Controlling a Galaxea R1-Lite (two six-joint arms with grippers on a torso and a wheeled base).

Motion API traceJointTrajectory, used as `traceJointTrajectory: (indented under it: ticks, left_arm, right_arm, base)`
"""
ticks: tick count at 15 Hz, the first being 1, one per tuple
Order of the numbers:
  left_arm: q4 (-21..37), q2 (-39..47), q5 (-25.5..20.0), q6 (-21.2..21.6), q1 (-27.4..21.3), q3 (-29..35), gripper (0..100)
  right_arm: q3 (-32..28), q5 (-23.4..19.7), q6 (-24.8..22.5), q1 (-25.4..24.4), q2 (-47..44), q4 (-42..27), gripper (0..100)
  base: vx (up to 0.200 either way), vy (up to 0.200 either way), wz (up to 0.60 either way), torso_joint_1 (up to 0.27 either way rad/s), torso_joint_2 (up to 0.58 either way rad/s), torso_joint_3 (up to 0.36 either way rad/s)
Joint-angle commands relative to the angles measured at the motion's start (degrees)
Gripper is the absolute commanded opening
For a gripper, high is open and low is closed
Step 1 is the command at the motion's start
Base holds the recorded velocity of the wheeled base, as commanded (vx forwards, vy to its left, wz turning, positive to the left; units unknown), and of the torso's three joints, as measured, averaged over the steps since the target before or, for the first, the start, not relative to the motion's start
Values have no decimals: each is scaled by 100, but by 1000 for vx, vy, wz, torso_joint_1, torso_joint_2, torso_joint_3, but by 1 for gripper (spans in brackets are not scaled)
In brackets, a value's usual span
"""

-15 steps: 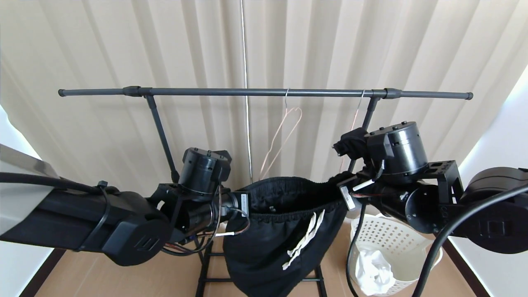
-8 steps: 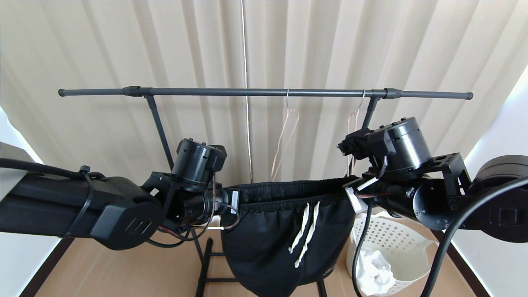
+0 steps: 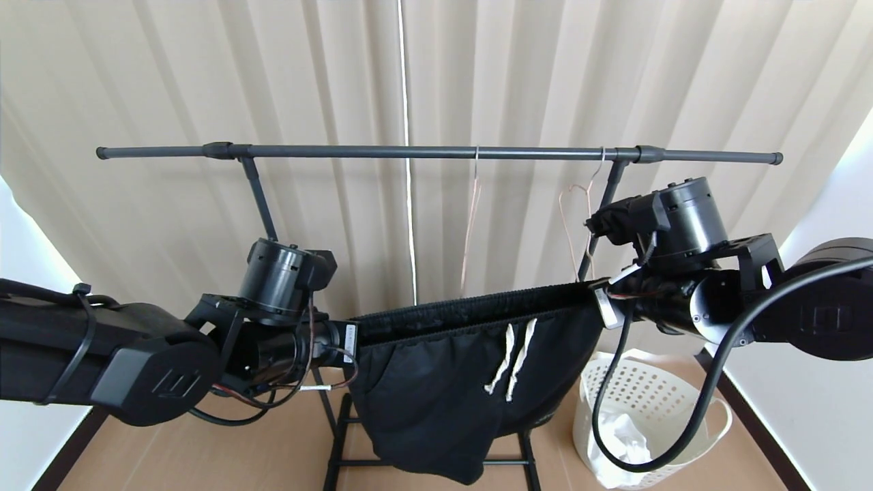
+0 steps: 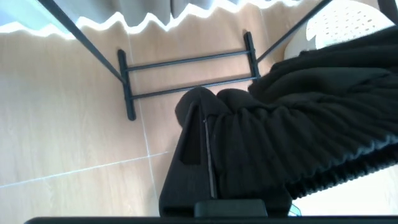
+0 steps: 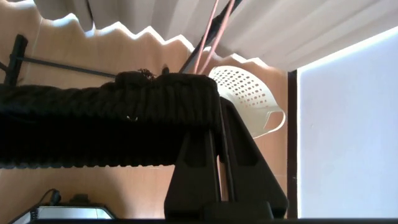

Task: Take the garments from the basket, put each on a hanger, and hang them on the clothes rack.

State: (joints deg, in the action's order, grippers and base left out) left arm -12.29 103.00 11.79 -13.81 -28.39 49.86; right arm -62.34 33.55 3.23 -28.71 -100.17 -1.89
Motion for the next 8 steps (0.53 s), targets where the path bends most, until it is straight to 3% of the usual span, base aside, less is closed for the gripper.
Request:
traceJointTrajectory:
  ticks: [1,5,8]
  left_arm:
    - [-2,-69,8,-7,27,-73,0]
    - [-19,-34,-45,-7,27,138,0]
    - [-2,133,-458,89,53,832,0]
  right_arm:
    - [-15,11,2,41,-20,-4,0]
    - [100,11,2,23,68,-92,0]
    - [161,-33,11,-355,331,-549,0]
  base:
    - [0,0,0,0,0,0]
    - [0,0,0,0,0,0]
    - [0,0,0,0,0,0]
